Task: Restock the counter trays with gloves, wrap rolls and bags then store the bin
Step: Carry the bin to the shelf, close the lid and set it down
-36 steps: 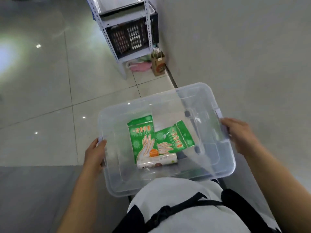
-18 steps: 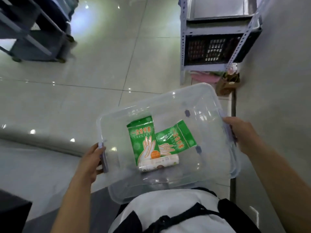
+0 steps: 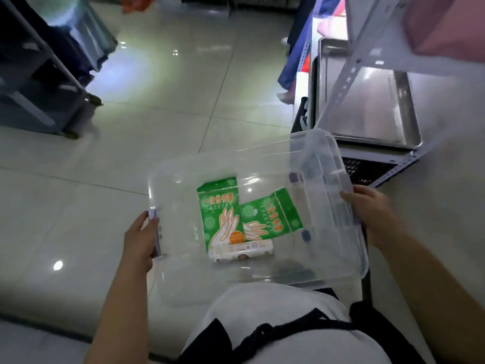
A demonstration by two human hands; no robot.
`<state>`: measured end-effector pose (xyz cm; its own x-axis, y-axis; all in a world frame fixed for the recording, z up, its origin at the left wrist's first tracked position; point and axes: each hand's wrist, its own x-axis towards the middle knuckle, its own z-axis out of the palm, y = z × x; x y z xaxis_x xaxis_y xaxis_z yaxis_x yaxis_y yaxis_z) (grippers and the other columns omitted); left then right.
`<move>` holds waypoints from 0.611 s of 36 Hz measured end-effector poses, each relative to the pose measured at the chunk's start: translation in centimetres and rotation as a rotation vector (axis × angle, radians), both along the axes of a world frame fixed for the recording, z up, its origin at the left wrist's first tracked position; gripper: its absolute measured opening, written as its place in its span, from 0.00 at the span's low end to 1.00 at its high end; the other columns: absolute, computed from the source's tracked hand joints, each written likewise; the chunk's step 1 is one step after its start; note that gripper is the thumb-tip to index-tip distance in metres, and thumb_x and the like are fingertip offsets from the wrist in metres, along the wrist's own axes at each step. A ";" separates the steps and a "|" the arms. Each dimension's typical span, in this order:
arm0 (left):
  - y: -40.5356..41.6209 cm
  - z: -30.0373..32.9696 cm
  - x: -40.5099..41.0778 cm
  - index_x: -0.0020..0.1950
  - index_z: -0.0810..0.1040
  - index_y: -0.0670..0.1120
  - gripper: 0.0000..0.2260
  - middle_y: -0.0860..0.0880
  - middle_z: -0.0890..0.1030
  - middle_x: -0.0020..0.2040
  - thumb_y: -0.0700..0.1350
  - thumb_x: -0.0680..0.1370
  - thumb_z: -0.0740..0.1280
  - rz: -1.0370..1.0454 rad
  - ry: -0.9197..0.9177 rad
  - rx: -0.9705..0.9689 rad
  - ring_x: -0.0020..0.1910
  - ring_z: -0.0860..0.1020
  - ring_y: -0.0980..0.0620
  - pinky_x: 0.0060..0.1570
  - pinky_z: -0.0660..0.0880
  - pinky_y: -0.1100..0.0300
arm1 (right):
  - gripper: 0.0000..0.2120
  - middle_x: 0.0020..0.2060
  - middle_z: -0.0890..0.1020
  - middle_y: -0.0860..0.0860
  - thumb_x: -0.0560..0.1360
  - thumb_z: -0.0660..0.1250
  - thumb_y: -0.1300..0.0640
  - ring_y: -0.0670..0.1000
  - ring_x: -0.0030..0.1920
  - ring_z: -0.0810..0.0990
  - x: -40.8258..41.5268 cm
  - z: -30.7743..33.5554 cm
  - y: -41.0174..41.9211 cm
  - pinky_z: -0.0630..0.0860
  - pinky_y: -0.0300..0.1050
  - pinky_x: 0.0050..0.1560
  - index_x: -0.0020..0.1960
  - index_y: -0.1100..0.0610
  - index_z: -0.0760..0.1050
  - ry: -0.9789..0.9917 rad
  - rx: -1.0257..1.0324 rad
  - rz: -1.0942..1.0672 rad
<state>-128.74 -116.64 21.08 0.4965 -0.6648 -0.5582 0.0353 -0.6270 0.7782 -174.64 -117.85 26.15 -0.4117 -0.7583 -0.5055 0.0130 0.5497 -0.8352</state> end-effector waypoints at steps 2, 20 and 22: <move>-3.1 -0.1 0.7 0.61 0.81 0.56 0.15 0.49 0.80 0.46 0.59 0.77 0.67 -0.006 -0.031 -0.018 0.41 0.78 0.50 0.50 0.79 0.44 | 0.08 0.35 0.86 0.43 0.69 0.75 0.56 0.46 0.32 0.85 1.0 -0.2 -2.1 0.78 0.39 0.27 0.47 0.50 0.81 -0.009 0.002 -0.025; -39.5 2.6 11.6 0.58 0.81 0.55 0.13 0.44 0.79 0.49 0.59 0.78 0.66 -0.038 -0.151 0.017 0.45 0.75 0.46 0.44 0.78 0.49 | 0.11 0.42 0.85 0.54 0.70 0.76 0.59 0.52 0.37 0.84 11.0 -2.8 -39.6 0.81 0.45 0.33 0.52 0.52 0.83 -0.082 0.096 0.126; -43.3 3.2 12.7 0.57 0.81 0.58 0.13 0.46 0.79 0.48 0.62 0.77 0.66 -0.025 -0.132 0.050 0.46 0.76 0.46 0.40 0.79 0.47 | 0.08 0.41 0.85 0.52 0.70 0.75 0.60 0.50 0.37 0.83 12.3 -2.5 -43.8 0.78 0.40 0.29 0.46 0.50 0.83 -0.077 0.100 0.118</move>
